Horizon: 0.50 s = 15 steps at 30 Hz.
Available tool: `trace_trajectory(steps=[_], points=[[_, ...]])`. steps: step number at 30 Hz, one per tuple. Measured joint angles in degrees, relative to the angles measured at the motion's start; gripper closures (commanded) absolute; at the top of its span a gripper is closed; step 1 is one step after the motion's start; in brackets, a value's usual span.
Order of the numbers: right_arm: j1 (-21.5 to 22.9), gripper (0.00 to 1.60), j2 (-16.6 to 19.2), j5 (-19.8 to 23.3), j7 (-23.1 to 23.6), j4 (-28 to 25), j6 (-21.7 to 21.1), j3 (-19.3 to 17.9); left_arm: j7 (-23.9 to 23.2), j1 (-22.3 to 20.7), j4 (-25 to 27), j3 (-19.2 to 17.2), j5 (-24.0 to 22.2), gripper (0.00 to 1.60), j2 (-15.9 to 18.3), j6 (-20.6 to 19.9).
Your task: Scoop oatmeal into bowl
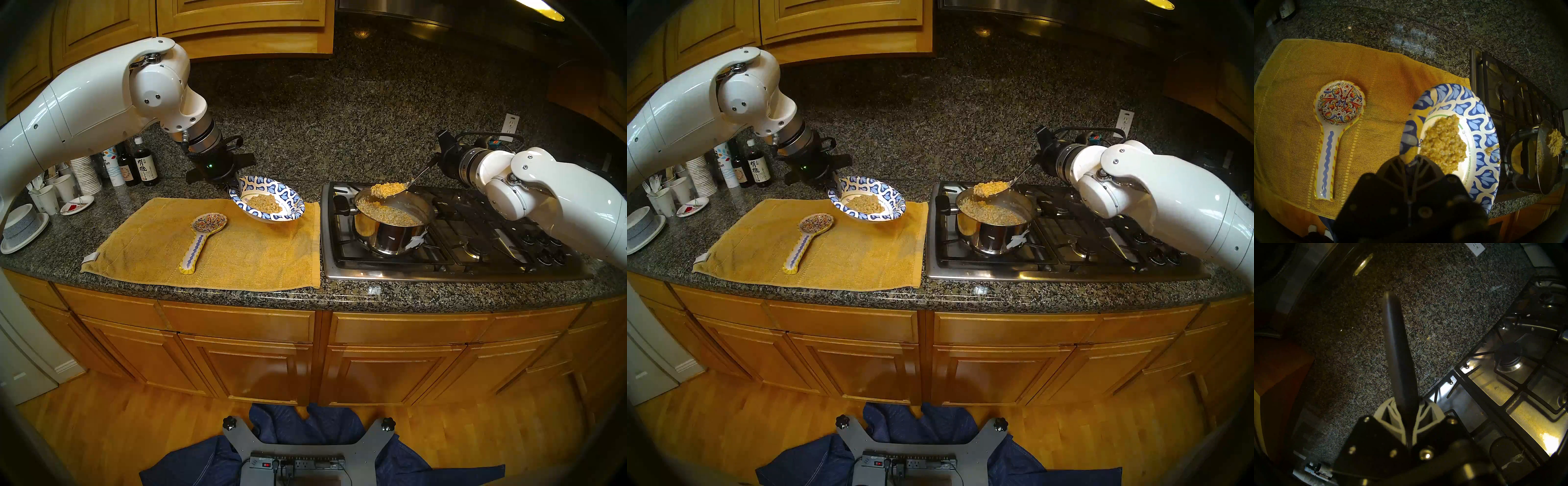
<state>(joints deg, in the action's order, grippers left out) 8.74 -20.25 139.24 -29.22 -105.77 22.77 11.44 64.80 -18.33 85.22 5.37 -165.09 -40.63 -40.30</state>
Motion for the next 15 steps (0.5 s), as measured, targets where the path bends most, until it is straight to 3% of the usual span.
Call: trace_trajectory(steps=[15], points=[[0.0,1.6,-0.02,-0.03,0.07,-0.14,0.0,0.31,0.86,-0.28,-0.5,-1.63,0.0,1.6,-2.48,1.01]])
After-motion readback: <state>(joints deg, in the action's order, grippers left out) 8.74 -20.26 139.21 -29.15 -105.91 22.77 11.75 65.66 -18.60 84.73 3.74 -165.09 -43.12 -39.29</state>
